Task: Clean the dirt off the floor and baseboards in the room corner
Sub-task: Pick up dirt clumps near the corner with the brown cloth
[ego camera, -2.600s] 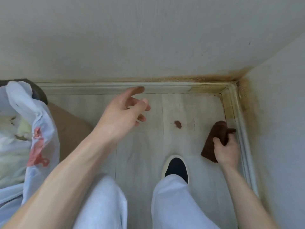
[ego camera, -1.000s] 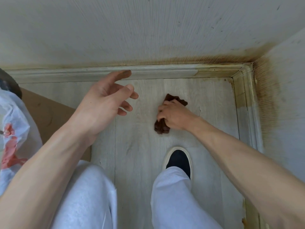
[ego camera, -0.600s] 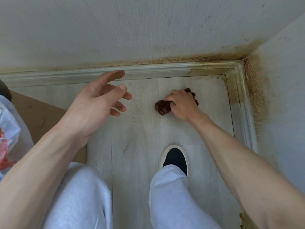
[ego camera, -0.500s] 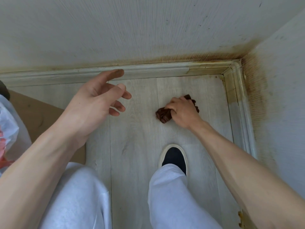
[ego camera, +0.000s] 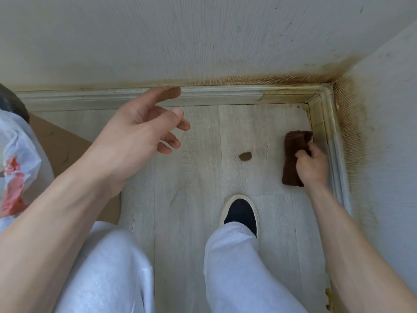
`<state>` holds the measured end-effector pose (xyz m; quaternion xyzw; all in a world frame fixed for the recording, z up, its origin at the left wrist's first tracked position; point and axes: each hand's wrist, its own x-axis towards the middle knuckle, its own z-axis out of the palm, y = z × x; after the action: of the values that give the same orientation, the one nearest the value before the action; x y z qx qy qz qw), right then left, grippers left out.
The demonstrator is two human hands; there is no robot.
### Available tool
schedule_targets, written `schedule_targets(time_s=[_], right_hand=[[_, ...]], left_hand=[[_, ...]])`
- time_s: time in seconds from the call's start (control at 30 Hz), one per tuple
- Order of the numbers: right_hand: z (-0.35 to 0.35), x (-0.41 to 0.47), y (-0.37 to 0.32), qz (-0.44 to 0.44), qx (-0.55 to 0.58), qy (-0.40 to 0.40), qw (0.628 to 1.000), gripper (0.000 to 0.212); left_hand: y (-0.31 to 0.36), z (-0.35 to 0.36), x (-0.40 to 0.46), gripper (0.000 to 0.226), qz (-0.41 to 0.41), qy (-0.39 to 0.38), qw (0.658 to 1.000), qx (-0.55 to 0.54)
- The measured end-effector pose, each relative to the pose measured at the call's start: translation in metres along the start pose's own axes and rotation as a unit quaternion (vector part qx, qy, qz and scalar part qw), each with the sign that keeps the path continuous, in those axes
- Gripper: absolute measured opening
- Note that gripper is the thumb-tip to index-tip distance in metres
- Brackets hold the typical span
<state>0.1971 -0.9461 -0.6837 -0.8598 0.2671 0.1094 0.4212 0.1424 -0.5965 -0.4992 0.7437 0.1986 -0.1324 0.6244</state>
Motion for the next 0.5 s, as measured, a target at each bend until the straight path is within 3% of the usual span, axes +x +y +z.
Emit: schedule_targets(time_s=[0.13,0.23,0.4,0.5], right_hand=[[0.042,-0.014,-0.014,-0.053,-0.08,-0.021,0.995,0.047],[0.07,-0.028,-0.027,-0.119,-0.121,-0.09,0.982,0.049],[0.073,-0.038,-0.027,-0.213,-0.212,-0.167,0.939,0.066],[0.067,-0.04,-0.03,-0.255,-0.316,-0.201,0.892,0.071]], left_hand=[[0.0,-0.001,-0.001,0.032,-0.003,0.002,1.0,0.001],[0.001,-0.001,-0.002,0.033,-0.006,0.003,1.0,0.0],[0.001,-0.006,-0.005,0.034,-0.003,0.004,1.0,0.002],[0.002,-0.007,-0.007,0.034,0.002,-0.001,1.0,0.004]])
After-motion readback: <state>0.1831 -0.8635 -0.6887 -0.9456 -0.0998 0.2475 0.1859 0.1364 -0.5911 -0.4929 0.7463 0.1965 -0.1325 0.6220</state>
